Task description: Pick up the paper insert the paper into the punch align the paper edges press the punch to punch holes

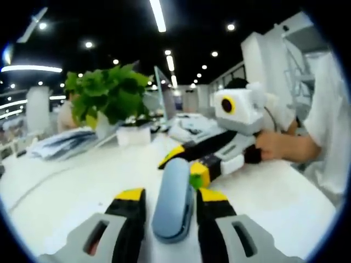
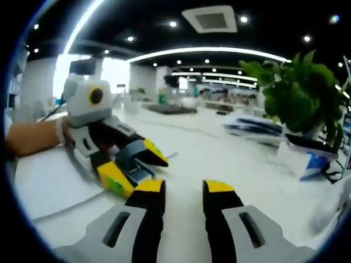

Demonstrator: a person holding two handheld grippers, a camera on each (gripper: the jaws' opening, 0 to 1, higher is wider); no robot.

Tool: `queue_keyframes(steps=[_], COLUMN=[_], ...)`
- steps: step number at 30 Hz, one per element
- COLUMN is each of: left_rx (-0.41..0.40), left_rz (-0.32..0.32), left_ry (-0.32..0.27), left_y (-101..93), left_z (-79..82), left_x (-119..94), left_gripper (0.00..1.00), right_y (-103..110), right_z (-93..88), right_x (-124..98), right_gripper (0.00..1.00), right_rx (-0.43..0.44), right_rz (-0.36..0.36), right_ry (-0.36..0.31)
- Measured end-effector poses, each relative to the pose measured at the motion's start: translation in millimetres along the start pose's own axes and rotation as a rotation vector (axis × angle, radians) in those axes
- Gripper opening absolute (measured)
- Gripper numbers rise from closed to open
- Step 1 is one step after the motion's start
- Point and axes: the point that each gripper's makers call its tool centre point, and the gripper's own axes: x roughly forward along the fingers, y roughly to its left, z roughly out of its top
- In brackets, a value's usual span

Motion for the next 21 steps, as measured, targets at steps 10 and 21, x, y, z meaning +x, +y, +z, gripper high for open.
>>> queue_keyframes(steps=[10, 21], left_rx=[-0.008, -0.01], left_rz=[-0.01, -0.013], left_ry=[-0.004, -0.005], left_y=[-4.4, -3.7], left_z=[-0.1, -0.2], left_x=[1.0, 1.2], left_gripper=[0.31, 0.3], right_y=[0.7, -2.8], right_z=[-0.3, 7.2], right_x=[1.4, -2.5], right_gripper=[0.28, 0.25], right_rx=[-0.006, 0.027], right_rz=[0.009, 0.016], right_ry=[0.002, -0.043])
